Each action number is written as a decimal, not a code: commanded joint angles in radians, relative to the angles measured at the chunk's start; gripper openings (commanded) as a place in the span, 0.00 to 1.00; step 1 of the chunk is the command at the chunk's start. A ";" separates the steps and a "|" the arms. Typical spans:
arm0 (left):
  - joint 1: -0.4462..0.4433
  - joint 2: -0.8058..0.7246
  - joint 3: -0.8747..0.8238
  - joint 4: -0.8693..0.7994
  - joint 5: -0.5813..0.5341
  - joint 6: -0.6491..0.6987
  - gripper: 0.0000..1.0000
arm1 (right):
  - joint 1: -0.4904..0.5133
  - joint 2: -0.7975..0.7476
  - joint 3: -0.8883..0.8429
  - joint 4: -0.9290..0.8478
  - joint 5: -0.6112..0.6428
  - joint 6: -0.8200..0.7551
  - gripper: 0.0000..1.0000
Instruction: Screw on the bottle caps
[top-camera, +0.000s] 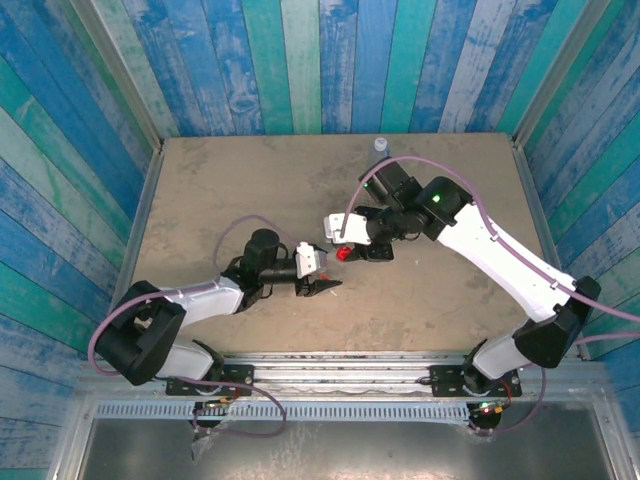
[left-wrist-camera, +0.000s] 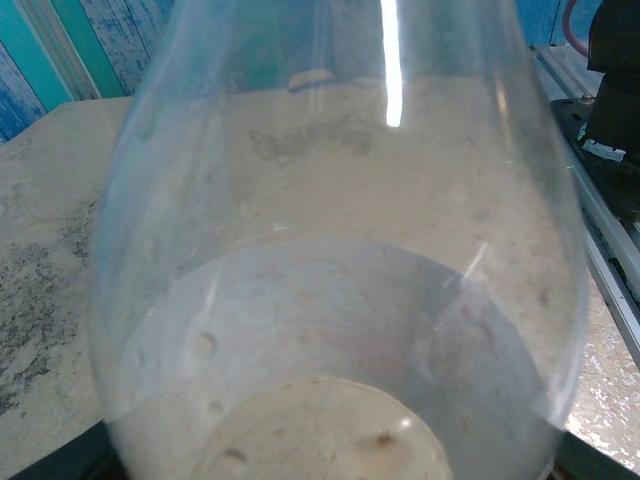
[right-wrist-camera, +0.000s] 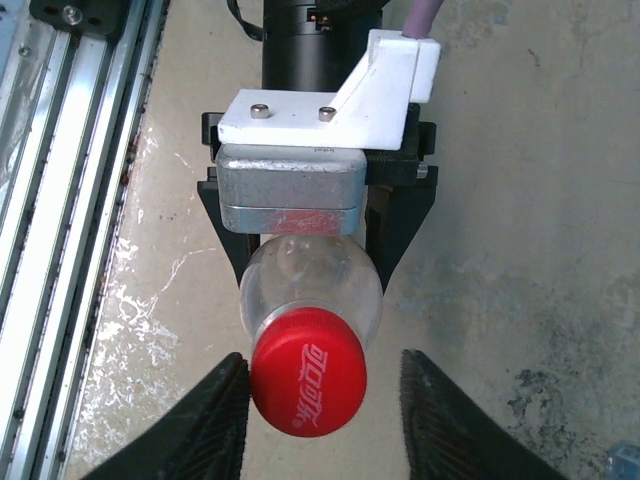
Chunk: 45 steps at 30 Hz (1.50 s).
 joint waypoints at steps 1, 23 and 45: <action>-0.003 -0.036 0.023 -0.004 0.016 0.004 0.64 | 0.004 0.012 0.021 -0.029 -0.023 -0.007 0.39; -0.004 -0.056 0.013 0.160 -0.330 -0.104 0.61 | 0.006 0.039 0.013 0.022 -0.032 0.399 0.24; -0.016 -0.073 -0.027 0.126 -0.254 -0.028 0.60 | 0.091 -0.059 -0.032 0.081 0.189 0.983 0.60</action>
